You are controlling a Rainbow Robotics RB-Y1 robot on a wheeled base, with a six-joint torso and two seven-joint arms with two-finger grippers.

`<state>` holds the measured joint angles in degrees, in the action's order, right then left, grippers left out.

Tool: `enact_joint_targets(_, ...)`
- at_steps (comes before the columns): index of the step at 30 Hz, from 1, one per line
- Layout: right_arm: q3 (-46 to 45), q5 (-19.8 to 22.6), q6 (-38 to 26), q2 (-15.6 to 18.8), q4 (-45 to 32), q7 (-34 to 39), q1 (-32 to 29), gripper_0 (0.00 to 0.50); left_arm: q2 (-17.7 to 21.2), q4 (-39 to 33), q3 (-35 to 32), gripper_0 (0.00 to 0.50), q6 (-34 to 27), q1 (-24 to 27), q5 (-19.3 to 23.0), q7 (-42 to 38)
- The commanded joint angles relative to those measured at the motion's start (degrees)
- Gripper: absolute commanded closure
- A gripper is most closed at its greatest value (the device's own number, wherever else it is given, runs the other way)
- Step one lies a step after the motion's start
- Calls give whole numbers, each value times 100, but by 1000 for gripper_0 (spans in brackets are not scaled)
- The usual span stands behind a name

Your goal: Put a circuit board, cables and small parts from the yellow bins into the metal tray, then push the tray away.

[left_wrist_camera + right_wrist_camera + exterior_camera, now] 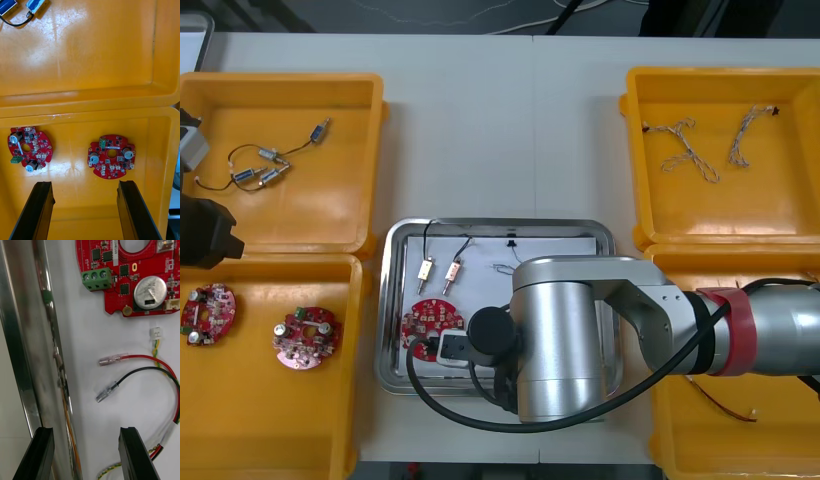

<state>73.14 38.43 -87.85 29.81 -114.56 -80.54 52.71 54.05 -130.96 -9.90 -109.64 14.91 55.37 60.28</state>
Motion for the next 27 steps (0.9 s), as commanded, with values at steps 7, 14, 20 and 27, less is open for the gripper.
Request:
enact_joint_targets(7,306,-169,40,-511,189,-14,275,0,255,-150,-179,0,-36,-111,-9,379)
enact_joint_targets(14,368,-195,-4,-546,189,-41,336,0,255,-150,-179,0,-36,-111,-9,379)
enact_joint_targets(20,368,-151,-65,-537,127,-32,345,0,255,-150,-179,0,-36,-111,-9,379)
enact_joint_targets(27,368,33,-197,-467,-66,-23,556,0,255,-150,-179,0,-36,-111,-9,379)
